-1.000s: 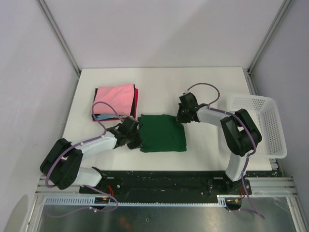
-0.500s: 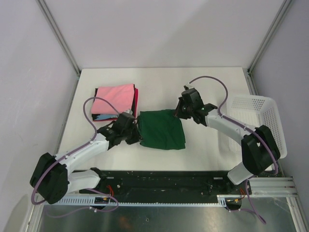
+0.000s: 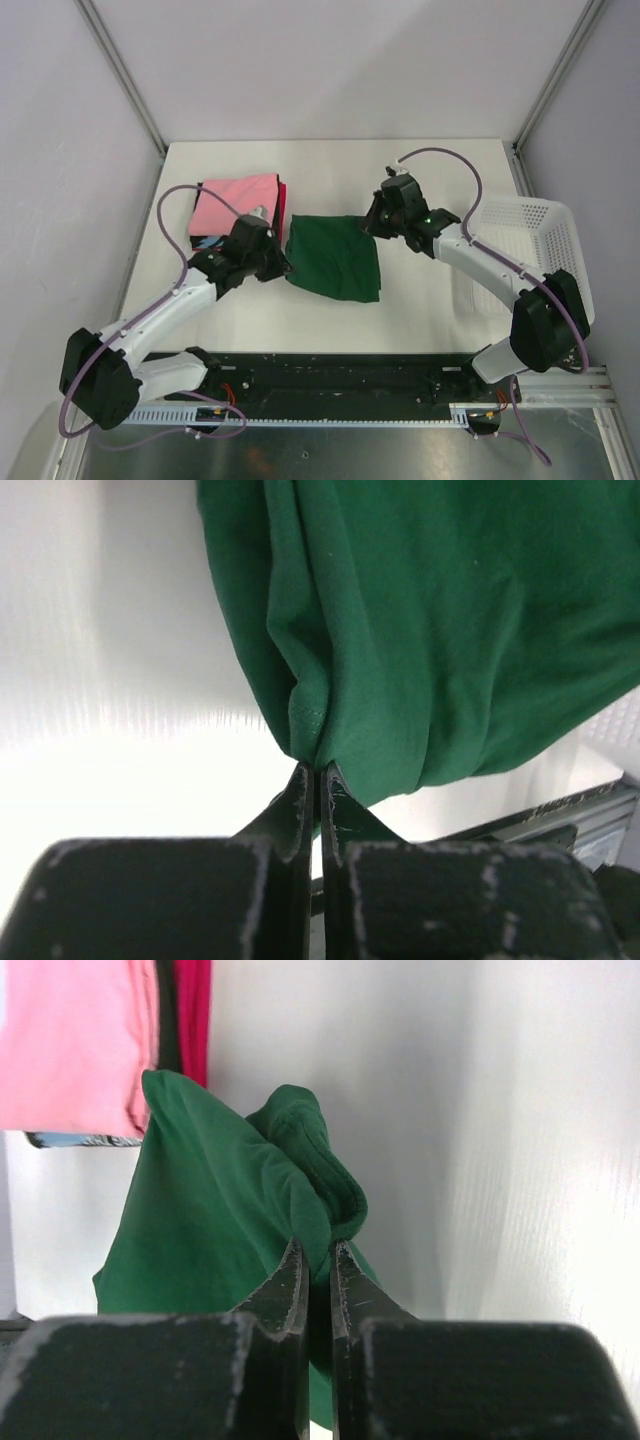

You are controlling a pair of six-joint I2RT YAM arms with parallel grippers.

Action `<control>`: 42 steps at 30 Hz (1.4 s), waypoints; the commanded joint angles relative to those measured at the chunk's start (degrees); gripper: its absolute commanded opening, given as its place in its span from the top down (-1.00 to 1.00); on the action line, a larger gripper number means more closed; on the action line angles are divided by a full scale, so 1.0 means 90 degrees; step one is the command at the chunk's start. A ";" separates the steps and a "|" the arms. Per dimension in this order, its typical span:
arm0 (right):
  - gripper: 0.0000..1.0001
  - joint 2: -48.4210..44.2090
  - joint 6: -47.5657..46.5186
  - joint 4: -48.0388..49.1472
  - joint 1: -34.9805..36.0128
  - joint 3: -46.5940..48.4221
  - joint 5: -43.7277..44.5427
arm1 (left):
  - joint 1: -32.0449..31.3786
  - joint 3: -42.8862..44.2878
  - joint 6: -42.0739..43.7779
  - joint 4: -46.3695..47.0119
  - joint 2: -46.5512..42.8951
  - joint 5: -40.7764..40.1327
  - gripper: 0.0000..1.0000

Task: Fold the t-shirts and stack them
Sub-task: Put the neatly folded tshirt into the corner of the board with both arms

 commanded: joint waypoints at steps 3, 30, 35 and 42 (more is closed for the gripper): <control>1.00 0.0038 -0.0095 0.0168 0.0047 0.1069 0.0119 | 0.0829 0.0737 0.0567 -0.0190 -0.0332 0.0091 1.00; 1.00 0.4135 -0.0315 -0.0243 0.0616 0.6860 -0.0256 | 0.3878 0.2600 0.1259 -0.0374 0.0836 0.0547 1.00; 1.00 0.4748 -0.0126 -0.0017 0.0628 0.7386 -0.0493 | 0.4330 0.2768 0.1365 -0.0367 0.1146 0.0535 1.00; 1.00 0.5333 -0.0020 0.0413 0.0674 0.7904 -0.0628 | 0.4714 0.2958 0.1424 -0.0371 0.1548 0.0555 1.00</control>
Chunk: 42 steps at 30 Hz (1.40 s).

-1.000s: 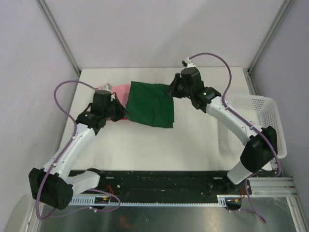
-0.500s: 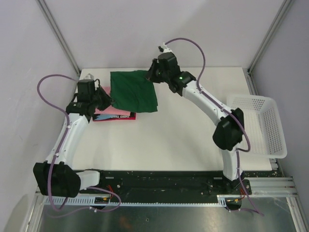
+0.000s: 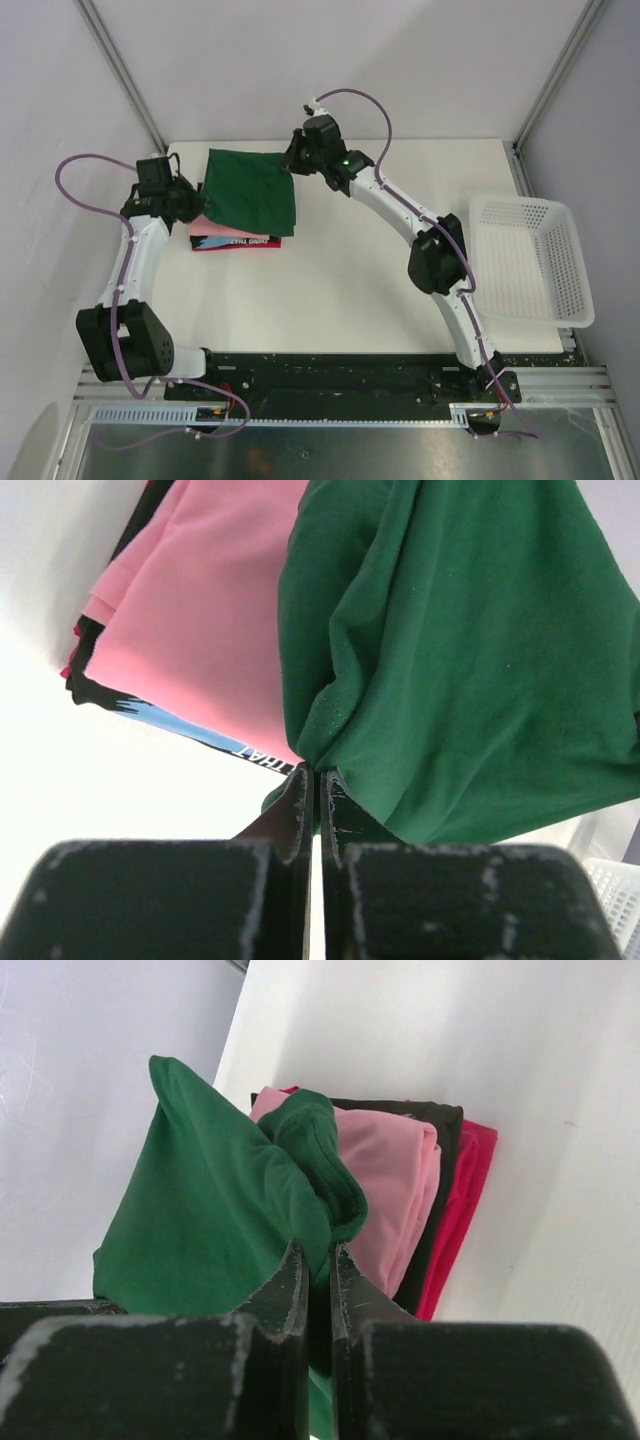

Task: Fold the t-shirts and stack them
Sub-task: Put the neatly folded tshirt into the corner of the board with both arms

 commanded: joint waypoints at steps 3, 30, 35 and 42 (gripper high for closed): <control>1.00 0.0332 0.0136 0.0755 0.0040 0.0824 -0.0139 | 0.0345 0.0516 0.0215 0.0131 0.0263 0.0034 1.00; 0.57 0.1782 0.0563 0.1734 -0.0003 0.1449 -0.0370 | 0.1134 0.0672 0.0603 0.0233 0.1852 -0.0632 0.93; -0.21 0.1710 0.0546 0.1650 -0.0202 0.1201 -0.0402 | 0.1293 0.0852 0.0792 0.0274 0.2335 -0.0808 0.30; -0.71 0.1106 0.0468 0.1047 -0.0592 0.0872 -0.0694 | 0.1343 0.0742 0.0844 0.0296 0.1739 -0.0882 -0.04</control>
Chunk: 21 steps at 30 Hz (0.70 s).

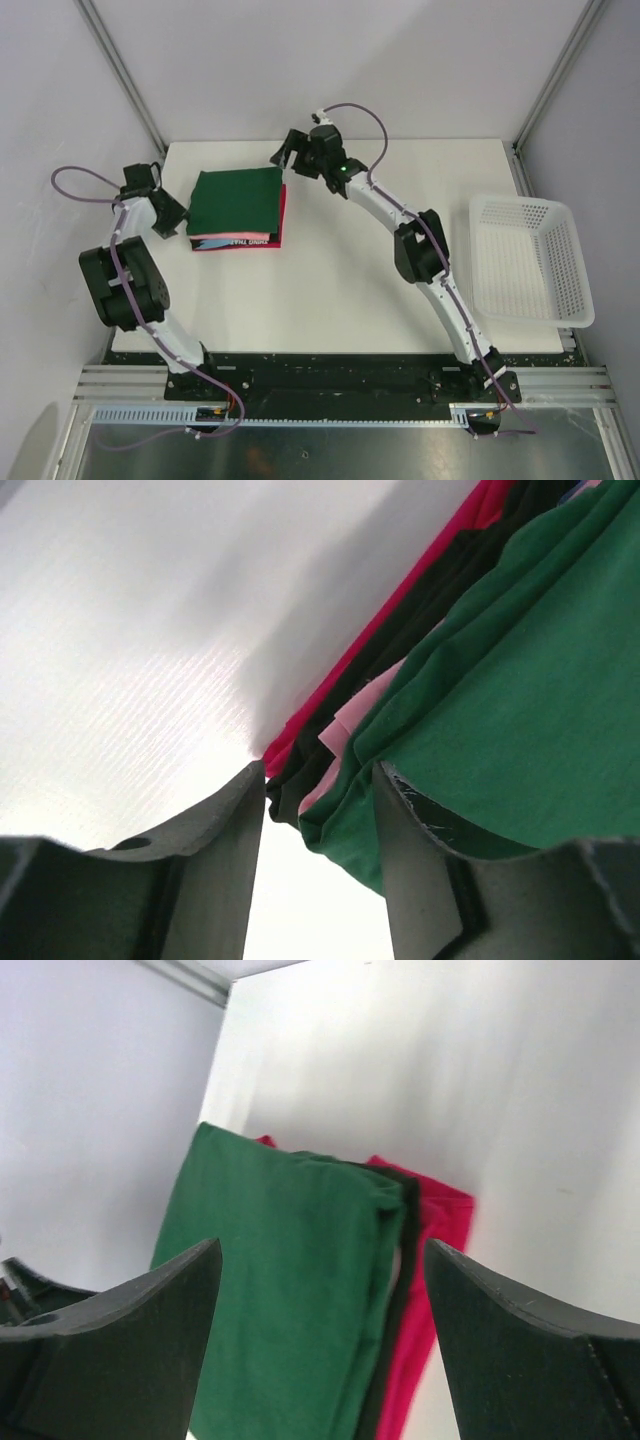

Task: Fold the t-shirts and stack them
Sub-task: Put the neatly folded tshirt into the corner of the board with both arms, then put the neatly folded tshirt into the corner of the board with the left arm

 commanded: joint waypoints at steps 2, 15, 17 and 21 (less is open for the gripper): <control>-0.73 -0.1068 -0.0178 -0.0334 -0.0256 -0.0484 -0.0094 | -0.0035 0.0106 0.0252 0.0219 -0.1019 -0.0231 -0.06; -0.81 -0.3991 0.0110 -0.0620 -0.0635 -0.4214 0.0545 | -0.3553 -0.0759 -0.0210 0.0358 -0.2461 -0.0468 -0.12; -0.81 -0.4537 0.0268 -0.0379 -0.0788 -0.5055 0.0490 | -0.4213 -0.0897 -0.0611 0.0427 -0.2319 -0.0698 -0.12; -0.82 -0.5419 0.0302 -0.0461 -0.0972 -0.6281 0.0567 | -0.5098 -0.1157 -0.1980 0.0525 -0.1778 -0.1403 -0.17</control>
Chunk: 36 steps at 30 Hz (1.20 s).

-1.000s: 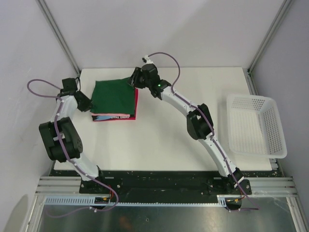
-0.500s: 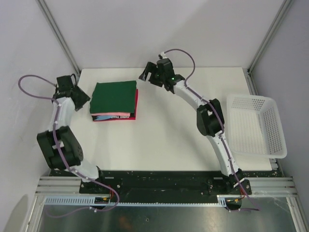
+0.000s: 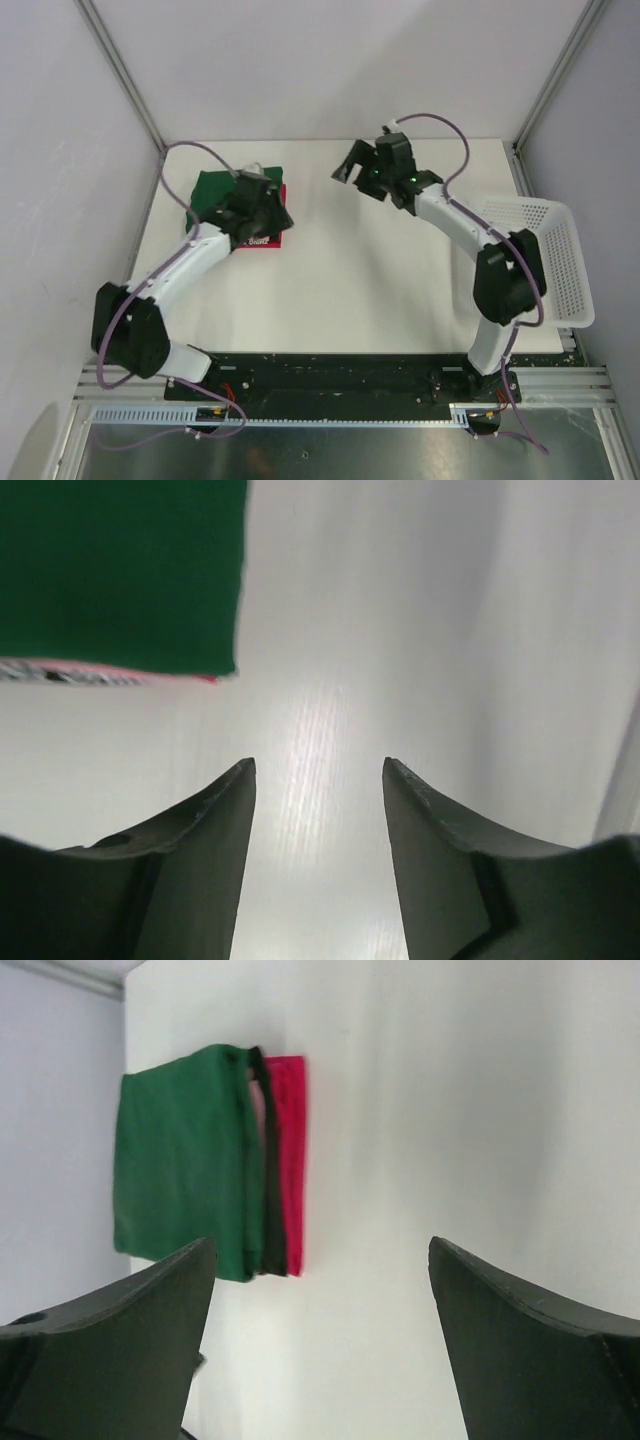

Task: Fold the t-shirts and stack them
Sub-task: Put the neatly folded tshirt into the corner of the board with the left arm

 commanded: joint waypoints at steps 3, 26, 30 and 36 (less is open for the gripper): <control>-0.83 -0.1139 0.0027 -0.0393 -0.0273 -0.1228 0.0246 | -0.0898 -0.0289 -0.2298 0.0135 0.0841 -0.1422 -0.28; -0.84 -0.2600 -0.0406 -0.0749 -0.0412 -0.2803 0.0203 | -0.0187 0.0776 -0.3085 0.0112 0.3437 -0.2627 -0.28; -0.84 -0.2589 -0.0421 -0.0712 -0.0450 -0.2845 0.0157 | 0.0093 0.0943 -0.2866 0.0100 0.3652 -0.2668 -0.27; -0.83 -0.2553 -0.0473 -0.0681 -0.0486 -0.2877 0.0077 | 0.0660 0.1467 -0.2109 0.0096 0.3992 -0.2494 -0.08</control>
